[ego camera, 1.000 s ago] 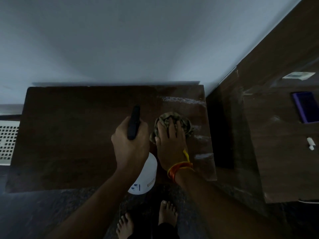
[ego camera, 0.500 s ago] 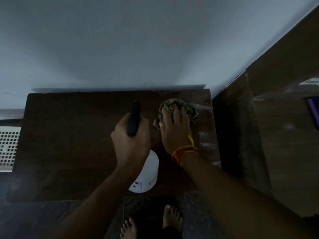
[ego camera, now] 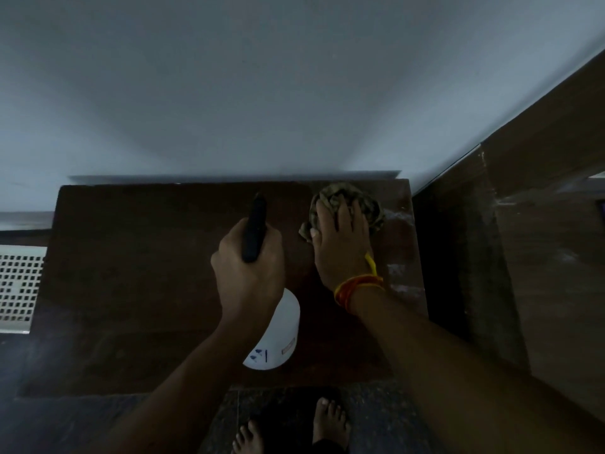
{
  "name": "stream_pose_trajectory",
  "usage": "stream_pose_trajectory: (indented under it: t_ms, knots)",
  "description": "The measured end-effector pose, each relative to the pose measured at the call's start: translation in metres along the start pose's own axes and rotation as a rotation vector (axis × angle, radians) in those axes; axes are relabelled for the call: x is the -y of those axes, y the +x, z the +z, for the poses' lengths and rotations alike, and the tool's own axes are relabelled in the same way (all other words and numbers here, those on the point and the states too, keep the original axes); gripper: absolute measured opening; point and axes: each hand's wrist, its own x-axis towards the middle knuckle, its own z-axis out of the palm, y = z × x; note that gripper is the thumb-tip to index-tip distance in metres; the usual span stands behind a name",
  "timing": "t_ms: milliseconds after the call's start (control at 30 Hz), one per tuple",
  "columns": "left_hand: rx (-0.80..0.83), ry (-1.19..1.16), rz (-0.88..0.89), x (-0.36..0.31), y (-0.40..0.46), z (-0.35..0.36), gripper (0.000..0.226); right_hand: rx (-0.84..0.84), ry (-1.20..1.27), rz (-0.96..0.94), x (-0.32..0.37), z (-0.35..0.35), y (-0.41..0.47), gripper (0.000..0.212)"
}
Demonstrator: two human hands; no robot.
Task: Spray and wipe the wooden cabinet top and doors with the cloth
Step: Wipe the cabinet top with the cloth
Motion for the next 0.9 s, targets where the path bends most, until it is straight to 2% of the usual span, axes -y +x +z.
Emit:
stream_pose_trajectory:
  t_ms: [133, 333, 533, 900]
  knots:
    - [0.011, -0.004, -0.022, -0.001, 0.003, -0.002, 0.015, 0.012, -0.011, 0.017, -0.002, 0.002, -0.007, 0.050]
    - [0.017, 0.006, -0.004, 0.003, 0.002, -0.007, 0.015, 0.009, 0.000, 0.019, 0.003, -0.003, 0.041, 0.051]
    - [0.015, 0.013, -0.057, 0.008, -0.003, -0.006, 0.015, -0.011, -0.021, -0.015, 0.018, -0.002, 0.027, 0.050]
    - [0.032, 0.015, -0.047, 0.003, -0.010, -0.001, 0.013, -0.024, -0.019, -0.050, -0.015, -0.007, 0.043, 0.048]
